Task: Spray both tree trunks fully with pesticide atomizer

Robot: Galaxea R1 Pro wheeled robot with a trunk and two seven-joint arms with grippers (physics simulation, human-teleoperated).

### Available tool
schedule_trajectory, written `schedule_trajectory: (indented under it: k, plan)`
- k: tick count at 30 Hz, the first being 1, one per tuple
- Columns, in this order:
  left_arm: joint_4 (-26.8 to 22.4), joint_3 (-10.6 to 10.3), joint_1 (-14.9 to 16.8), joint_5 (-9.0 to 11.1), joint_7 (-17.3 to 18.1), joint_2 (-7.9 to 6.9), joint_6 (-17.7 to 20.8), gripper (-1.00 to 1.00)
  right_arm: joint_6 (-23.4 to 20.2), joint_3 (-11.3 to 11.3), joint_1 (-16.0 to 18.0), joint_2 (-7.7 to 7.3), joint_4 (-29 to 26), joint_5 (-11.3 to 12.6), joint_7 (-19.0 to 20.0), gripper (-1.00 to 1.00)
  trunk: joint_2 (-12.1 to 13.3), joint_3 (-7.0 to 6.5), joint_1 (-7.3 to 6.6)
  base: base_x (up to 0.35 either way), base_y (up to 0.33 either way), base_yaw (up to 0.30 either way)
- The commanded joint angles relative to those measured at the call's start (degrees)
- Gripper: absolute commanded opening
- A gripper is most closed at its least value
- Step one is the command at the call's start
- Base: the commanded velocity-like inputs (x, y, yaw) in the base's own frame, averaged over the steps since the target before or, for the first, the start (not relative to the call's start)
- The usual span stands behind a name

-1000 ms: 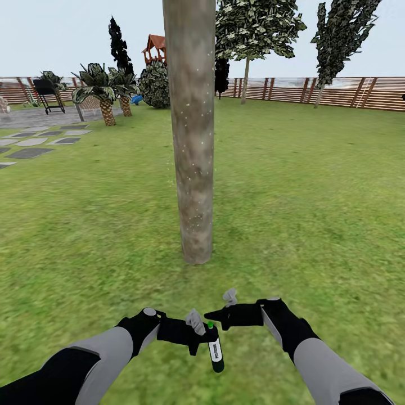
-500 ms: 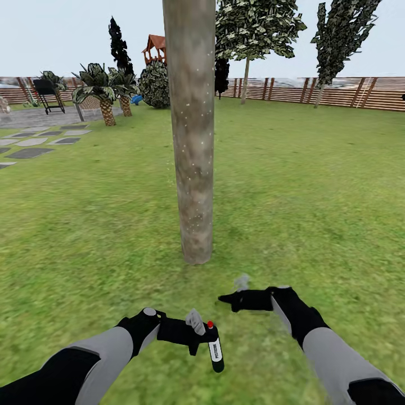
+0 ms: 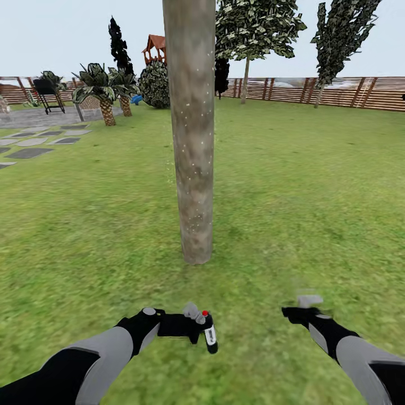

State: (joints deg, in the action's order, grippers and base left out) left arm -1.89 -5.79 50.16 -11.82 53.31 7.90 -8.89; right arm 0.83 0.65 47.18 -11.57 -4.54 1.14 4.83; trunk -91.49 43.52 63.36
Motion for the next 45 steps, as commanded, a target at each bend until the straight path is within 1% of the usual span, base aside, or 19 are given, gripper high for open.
schedule_trajectory:
  k: [1, 2, 3, 4, 5, 6, 7, 8, 10, 11, 12, 14, 21, 38, 42, 45]
  plan:
    - [0.0, 0.2, 0.0, 0.0, -4.7, 0.0, -0.6, -1.0, 4.2, 0.0, -0.9, 0.07, 2.9, 0.2, -2.9, 1.0, 0.0, 0.04, -0.01, 0.0, 0.0, 0.0]
    - [0.1, 0.9, 0.0, 0.4, -9.5, 0.0, -0.6, -1.0, 6.8, -0.1, -2.0, 0.1, 4.6, 0.2, -4.7, 1.0, 0.0, 0.04, -0.01, 0.0, 0.0, 0.0]
    - [0.1, 1.5, 0.0, 1.4, -14.2, 0.02, -0.6, -1.0, 8.4, -0.1, -3.2, 0.15, 5.8, 0.3, -5.9, 1.0, 0.0, 0.04, -0.01, 0.0, 0.0, 0.0]
    - [0.1, 1.9, 0.0, 2.9, -18.6, 0.02, -0.7, -1.0, 9.6, -0.1, -4.3, 0.24, 6.5, 0.3, -6.7, 1.0, 0.0, 0.04, -0.01, 0.0, 0.0, 0.0]
    - [0.1, 2.3, 0.0, 5.5, -25.4, 0.01, -0.7, -1.0, 10.9, -0.1, -6.1, 0.83, 7.2, 0.5, -7.6, 1.0, 0.0, 0.04, -0.01, 0.0, 0.0, 0.0]
    - [0.1, 2.5, 0.0, 6.2, -28.0, -0.03, -0.7, -1.0, 11.4, -0.1, -6.6, 1.26, 7.4, 0.9, -7.8, 1.0, 0.0, 0.04, -0.01, 0.0, 0.0, 0.0]
    - [0.1, 2.6, 0.0, 6.9, -31.7, -0.4, -0.8, -1.0, 12.0, -0.1, -7.1, 1.78, 7.5, 2.0, -8.0, 1.0, 0.0, 0.04, -0.01, 0.0, 0.0, 0.0]
    - [0.2, 2.7, 0.0, 7.4, -38.9, -1.07, -0.8, -1.0, 12.4, -0.1, -7.4, 2.19, 7.7, 3.9, -8.2, 1.0, 0.0, 0.04, -0.01, 0.0, 0.0, 0.0]
    - [0.3, 2.6, 0.0, 7.5, -41.7, -1.1, -0.8, -1.0, 12.5, -0.1, -7.5, 2.32, 7.7, 4.5, -8.2, 1.0, 0.0, 0.04, -0.01, 0.039, -0.137, 0.0]
    - [0.3, 2.6, 0.0, 7.5, -41.9, -0.96, -0.8, -1.0, 12.5, -0.1, -7.5, 2.32, 7.7, 4.6, -8.2, 1.0, 0.0, 0.04, -0.01, 0.085, -0.237, 0.0]
    - [0.3, 2.5, 0.0, 7.5, -42.1, -0.2, -0.8, -1.0, 12.6, -0.1, -7.5, 2.34, 7.7, 4.6, -8.2, 1.0, 0.0, -0.03, -0.01, 0.049, -0.18, 0.0]
    - [0.3, 2.5, 0.0, 7.5, -42.1, 0.06, -0.8, -1.0, 12.6, -0.1, -7.5, 2.57, 7.7, 4.7, -8.2, 1.0, 0.0, -0.19, -0.01, 0.022, -0.081, -0.016]
    - [0.4, 2.5, 0.0, 7.6, -42.1, 0.18, -0.6, -1.0, 12.7, -0.1, -7.6, 2.79, 7.7, 4.6, -8.4, 1.0, 0.0, -0.84, -0.01, 0.003, -0.011, -0.098]
    - [0.4, 2.5, -0.1, 7.6, -41.9, 0.27, -0.7, -1.0, 12.7, -0.1, -7.6, 3.13, 7.7, 4.7, -9.0, 1.0, 0.0, -2.45, -0.01, 0.0, 0.0, -0.178]
    - [0.4, 2.5, 0.0, 7.6, -41.9, 0.84, -0.7, -1.0, 12.7, -0.1, -7.6, 3.13, 7.7, 4.7, -9.0, 1.0, 0.0, -2.82, -0.01, 0.0, 0.0, -0.181]
    - [0.4, 2.5, -0.1, 7.7, -41.9, 1.01, -0.7, -1.0, 12.7, -0.1, -7.6, 3.13, 7.7, 4.7, -9.0, 1.0, 0.0, -3.1, -0.01, 0.0, 0.0, -0.181]
